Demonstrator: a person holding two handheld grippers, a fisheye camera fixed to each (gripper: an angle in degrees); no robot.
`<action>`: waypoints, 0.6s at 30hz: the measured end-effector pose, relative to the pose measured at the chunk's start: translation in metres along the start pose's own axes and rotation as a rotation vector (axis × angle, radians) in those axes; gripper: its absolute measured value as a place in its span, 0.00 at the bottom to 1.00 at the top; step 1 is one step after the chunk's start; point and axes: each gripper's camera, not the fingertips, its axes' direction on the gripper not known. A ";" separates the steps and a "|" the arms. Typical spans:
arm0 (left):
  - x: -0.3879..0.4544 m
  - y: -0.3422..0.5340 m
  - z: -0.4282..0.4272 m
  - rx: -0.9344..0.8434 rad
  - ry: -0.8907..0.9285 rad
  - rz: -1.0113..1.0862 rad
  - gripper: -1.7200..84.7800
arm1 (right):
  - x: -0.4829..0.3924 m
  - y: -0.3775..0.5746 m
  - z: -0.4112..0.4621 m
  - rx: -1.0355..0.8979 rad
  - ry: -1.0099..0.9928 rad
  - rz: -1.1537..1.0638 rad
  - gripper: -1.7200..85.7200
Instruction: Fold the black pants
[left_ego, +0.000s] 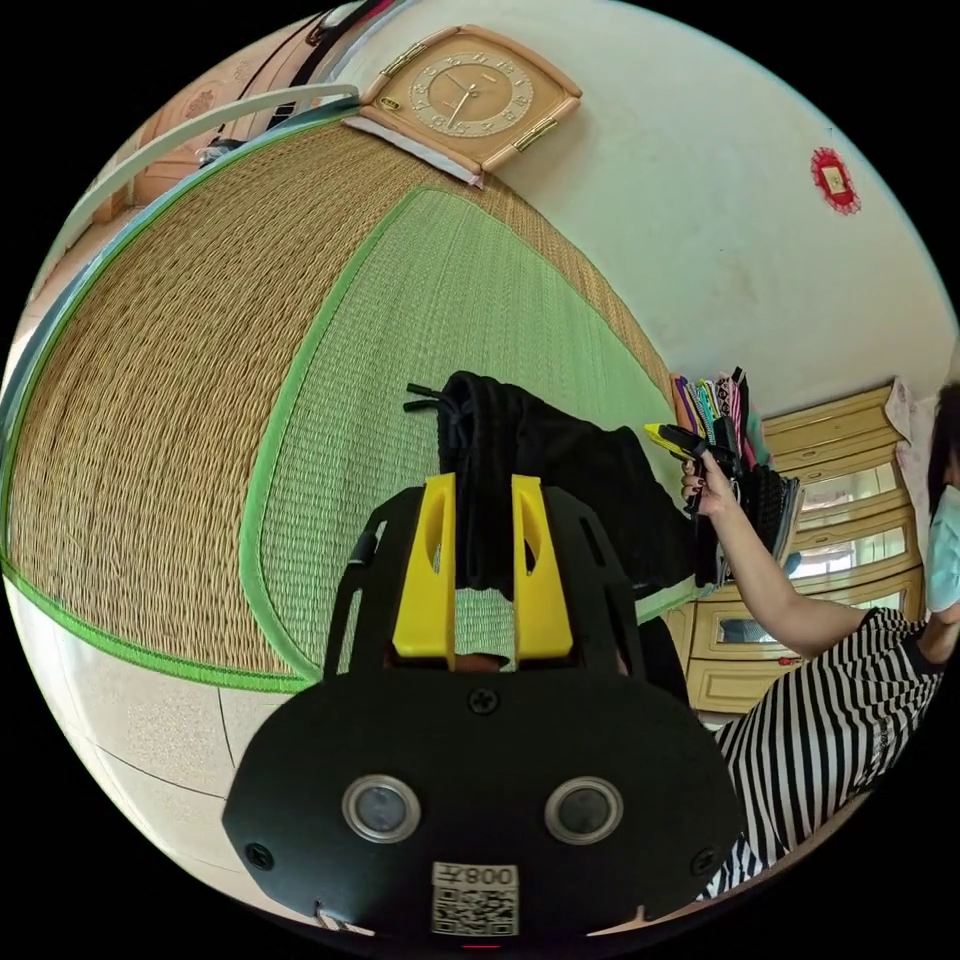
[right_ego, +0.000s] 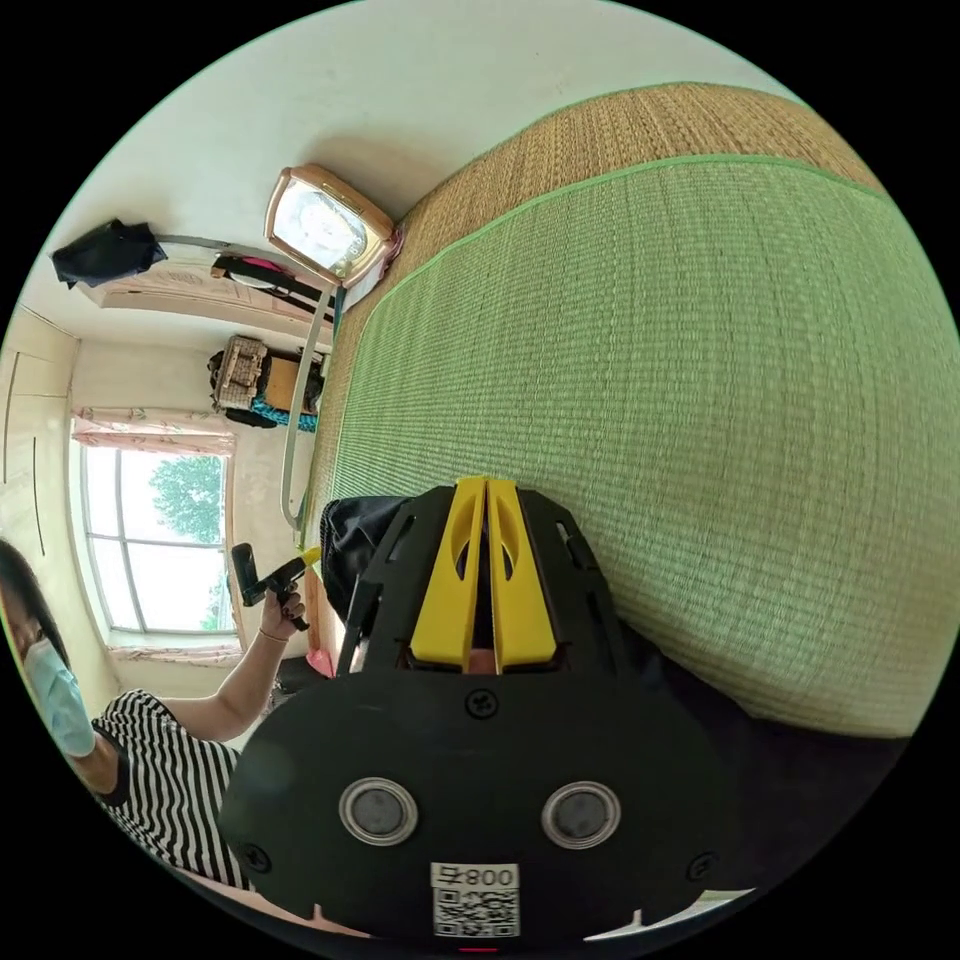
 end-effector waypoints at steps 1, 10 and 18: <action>-0.003 0.005 0.001 -0.009 0.012 -0.014 0.12 | -0.002 0.008 -0.004 0.016 -0.017 -0.012 0.04; 0.007 0.008 0.015 -0.034 0.041 -0.004 0.05 | -0.100 0.141 0.039 -0.190 0.160 -0.370 0.11; 0.053 -0.018 0.013 -0.011 0.048 0.125 0.03 | -0.155 0.209 0.092 -0.305 0.300 -0.597 0.14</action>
